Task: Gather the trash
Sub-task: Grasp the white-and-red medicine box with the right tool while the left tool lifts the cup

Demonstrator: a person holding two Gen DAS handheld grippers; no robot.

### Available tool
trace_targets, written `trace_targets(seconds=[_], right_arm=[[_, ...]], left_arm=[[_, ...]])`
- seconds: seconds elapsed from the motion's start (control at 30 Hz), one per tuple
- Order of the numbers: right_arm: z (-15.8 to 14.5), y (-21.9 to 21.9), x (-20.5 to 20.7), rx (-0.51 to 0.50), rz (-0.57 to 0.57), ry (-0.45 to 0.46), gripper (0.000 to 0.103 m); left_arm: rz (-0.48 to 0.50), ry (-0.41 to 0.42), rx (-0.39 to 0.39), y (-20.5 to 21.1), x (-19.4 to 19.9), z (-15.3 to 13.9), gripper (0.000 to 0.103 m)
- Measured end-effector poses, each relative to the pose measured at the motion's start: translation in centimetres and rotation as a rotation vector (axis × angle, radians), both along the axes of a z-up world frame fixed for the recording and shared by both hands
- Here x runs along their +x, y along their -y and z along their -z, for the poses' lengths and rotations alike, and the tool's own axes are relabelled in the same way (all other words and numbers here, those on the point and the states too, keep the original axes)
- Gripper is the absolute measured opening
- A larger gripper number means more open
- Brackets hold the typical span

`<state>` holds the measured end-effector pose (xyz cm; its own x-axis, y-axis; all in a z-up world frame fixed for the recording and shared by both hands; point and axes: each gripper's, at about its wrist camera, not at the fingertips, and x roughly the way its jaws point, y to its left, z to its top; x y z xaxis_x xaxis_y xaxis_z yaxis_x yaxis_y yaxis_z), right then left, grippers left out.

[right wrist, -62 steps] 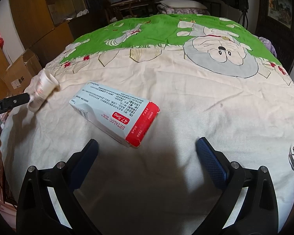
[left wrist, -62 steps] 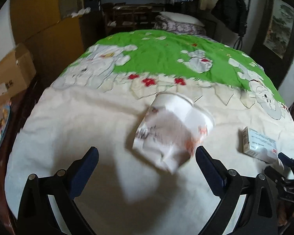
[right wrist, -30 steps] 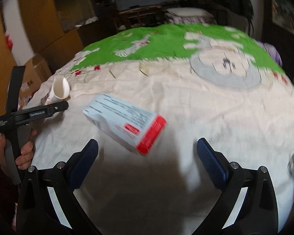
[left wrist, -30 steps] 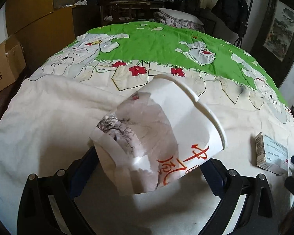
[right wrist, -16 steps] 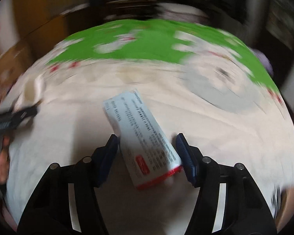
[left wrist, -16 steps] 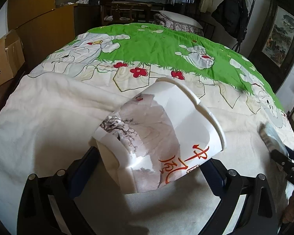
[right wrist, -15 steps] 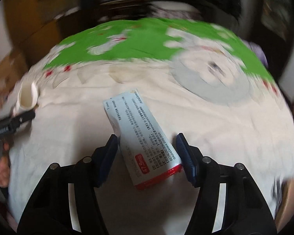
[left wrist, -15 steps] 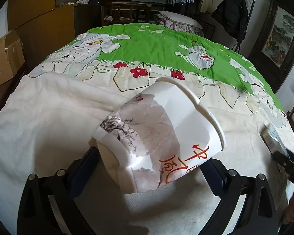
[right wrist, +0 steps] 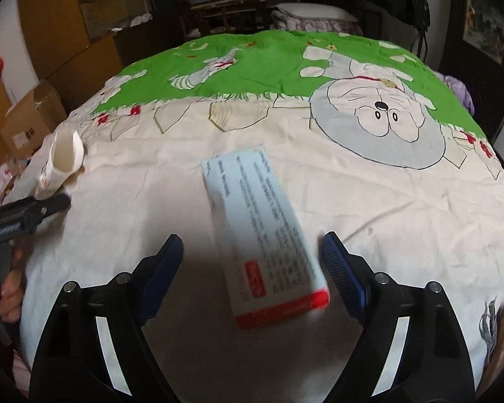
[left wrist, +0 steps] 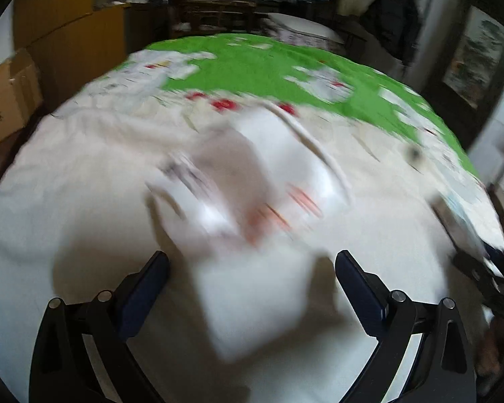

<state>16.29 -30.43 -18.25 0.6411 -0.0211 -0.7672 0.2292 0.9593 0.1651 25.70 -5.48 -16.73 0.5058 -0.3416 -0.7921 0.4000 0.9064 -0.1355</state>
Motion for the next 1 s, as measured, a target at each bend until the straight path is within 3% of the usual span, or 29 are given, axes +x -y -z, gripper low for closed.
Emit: trace_targets(seconds=[0.1,0.2,0.3,0.33,0.4,0.47,0.6,0.77,0.87,1.0], right_arm=[[0.1,0.9,-0.4,0.057,0.011,0.021,0.082],[0.2,1.4,-0.6,0.105,0.017,0.034,0.082],[0.3,1.4,-0.5,0.117,0.009,0.041,0.085],[0.3,1.4,-0.5,0.123,0.005,0.043,0.087],[0.4,1.5,-0.3,0.136,0.002,0.046,0.089],[0.4,1.7,-0.4,0.152,0.004,0.053,0.089],[0.5,2.0,-0.4,0.178,0.003,0.062,0.090],[0.4,2.2,-0.6,0.194,0.009,0.075,0.091],[0.5,2.6,-0.8,0.218,0.015,0.087,0.091],[0.5,2.8,-0.8,0.236,0.016,0.092,0.091]], left_arm=[[0.071,0.038,-0.011,0.2,-2.3,-0.9,0.097],[0.046,0.095,0.002,-0.8,-1.8,-2.3,0.097],[0.009,0.151,0.073,-2.2,0.4,-3.3,0.097],[0.016,0.148,0.083,-2.5,1.3,-3.3,0.097],[0.055,0.054,0.106,-2.8,2.9,-2.5,0.097],[0.064,-0.014,0.072,-3.2,3.3,-2.0,0.097],[0.100,0.002,-0.029,-1.9,2.2,-2.8,0.097],[0.198,-0.039,-0.081,2.6,1.0,-2.7,0.097],[0.208,0.078,0.009,3.0,-0.9,-3.7,0.097],[0.158,0.112,0.088,1.5,-0.5,-4.0,0.097]])
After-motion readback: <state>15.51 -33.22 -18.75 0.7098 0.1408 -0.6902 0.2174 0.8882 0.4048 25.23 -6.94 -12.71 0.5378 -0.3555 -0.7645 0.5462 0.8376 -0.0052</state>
